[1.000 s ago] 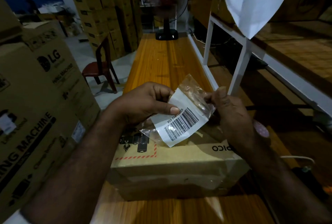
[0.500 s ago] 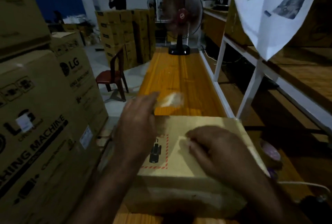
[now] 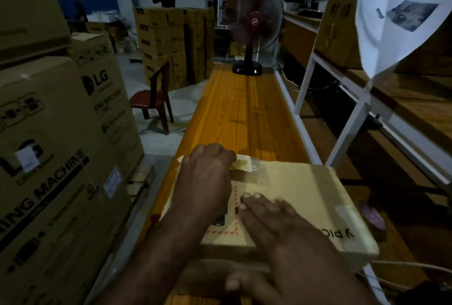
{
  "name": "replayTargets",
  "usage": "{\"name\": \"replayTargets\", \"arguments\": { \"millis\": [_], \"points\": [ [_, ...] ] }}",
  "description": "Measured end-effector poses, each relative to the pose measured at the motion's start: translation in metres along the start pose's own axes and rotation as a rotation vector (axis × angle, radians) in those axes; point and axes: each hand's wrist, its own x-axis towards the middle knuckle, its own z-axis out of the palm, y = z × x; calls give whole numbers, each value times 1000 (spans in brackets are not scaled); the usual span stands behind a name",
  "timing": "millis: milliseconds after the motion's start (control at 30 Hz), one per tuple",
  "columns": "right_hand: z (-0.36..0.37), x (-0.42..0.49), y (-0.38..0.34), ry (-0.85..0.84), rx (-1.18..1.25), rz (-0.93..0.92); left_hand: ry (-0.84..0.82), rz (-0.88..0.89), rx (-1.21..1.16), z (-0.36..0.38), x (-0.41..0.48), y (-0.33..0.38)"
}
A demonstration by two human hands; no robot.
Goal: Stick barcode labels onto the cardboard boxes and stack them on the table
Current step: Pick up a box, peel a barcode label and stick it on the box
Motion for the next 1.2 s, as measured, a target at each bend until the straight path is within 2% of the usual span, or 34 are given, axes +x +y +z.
{"name": "replayTargets", "arguments": {
  "millis": [33,100,200,300,400,433,533,600,667,733,767,833,900,933,1033,1100,1133,1200],
  "points": [
    [2,-1,10,14,44,30,6,-2,-3,-1,-1,0],
    [-2,1,22,-81,156,147,24,-11,-5,-2,-1,1],
    [-5,25,13,-14,149,216,2,-6,24,-1,1,2],
    [-7,25,-11,-27,166,131,-26,-14,15,1,3,0],
    [-9,2,-5,-162,169,67,-35,-38,15,3,2,-3],
    [-9,-1,4,-165,190,97,-29,-42,13,2,1,-3],
    [-11,6,24,-29,166,279,-24,-48,15,2,3,-1],
    [-4,22,6,-72,199,323,-35,-52,11,3,5,-1],
    [10,29,-17,49,119,122,-49,-62,2,3,6,-1],
    [6,26,-22,86,39,32,-47,-86,-23,3,4,-3],
    [4,24,-8,85,82,32,-40,-98,-37,3,3,-3],
    [-2,18,24,-58,212,236,-21,-109,-54,1,2,-3],
    [-6,22,41,-15,116,343,-8,-106,-62,0,2,-2],
    [-5,29,33,-10,131,328,-8,-101,-67,0,3,-1],
    [1,27,-23,-54,185,76,-9,-102,-108,1,5,-2],
    [0,16,-31,-90,167,-21,17,-100,-137,2,5,-3],
    [-1,12,-22,-85,173,-16,25,-90,-146,3,4,-4],
    [1,11,10,-36,232,105,33,-67,-159,4,2,-5]
  ]
}}
